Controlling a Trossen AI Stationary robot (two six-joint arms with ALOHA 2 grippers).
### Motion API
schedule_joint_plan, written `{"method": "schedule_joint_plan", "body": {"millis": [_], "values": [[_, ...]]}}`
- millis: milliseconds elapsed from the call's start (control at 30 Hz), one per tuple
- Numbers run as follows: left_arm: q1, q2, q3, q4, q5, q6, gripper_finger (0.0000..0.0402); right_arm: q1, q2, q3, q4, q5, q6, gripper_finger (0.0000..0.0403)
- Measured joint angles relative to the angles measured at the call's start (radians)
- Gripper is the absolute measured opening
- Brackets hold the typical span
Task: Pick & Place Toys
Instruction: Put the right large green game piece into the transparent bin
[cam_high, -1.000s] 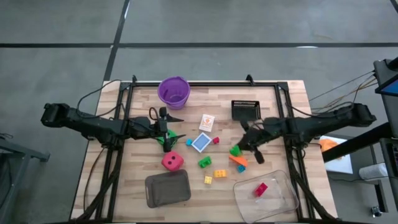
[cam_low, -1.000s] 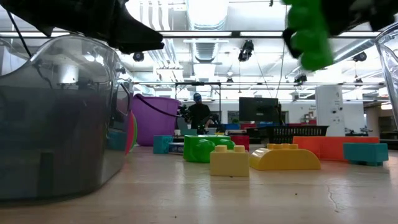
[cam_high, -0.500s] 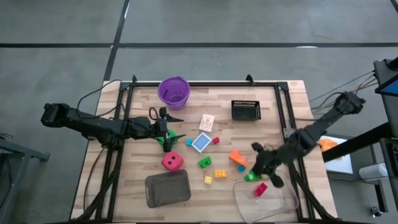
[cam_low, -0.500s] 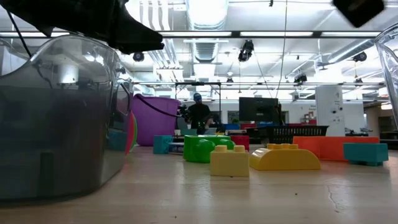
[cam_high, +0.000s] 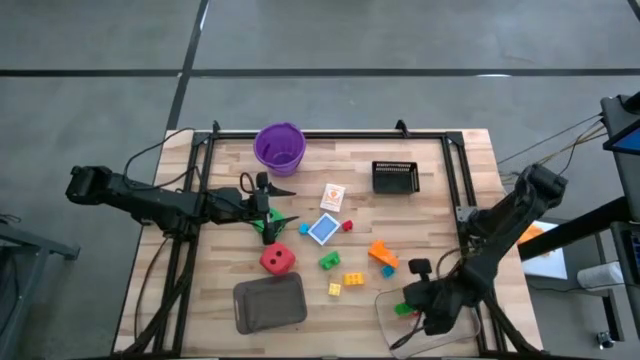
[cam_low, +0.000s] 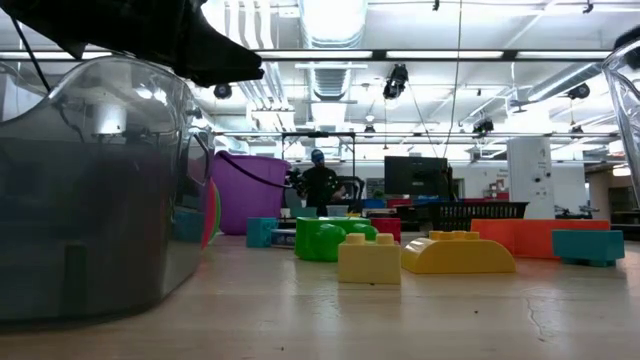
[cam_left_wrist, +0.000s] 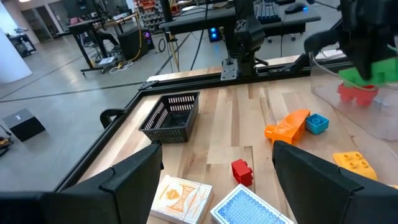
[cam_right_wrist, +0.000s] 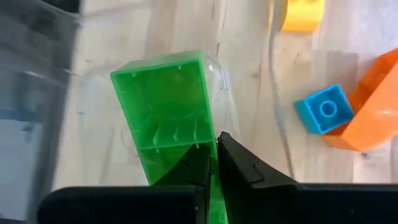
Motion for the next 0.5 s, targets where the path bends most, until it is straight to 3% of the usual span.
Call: {"method": "schedule_joint_plan", "body": {"millis": [233, 500], "values": [[0.0, 0.0, 0.0, 0.0, 0.0, 0.019, 0.0303, 0.0, 0.071, 0.059, -0.05, -0.003, 0.0, 0.0018], [0.0, 0.0, 0.0, -0.001, 0.0, 0.021, 0.0303, 0.0, 0.011, 0.085, -0.082, 0.012, 0.043, 0.0018]]}}
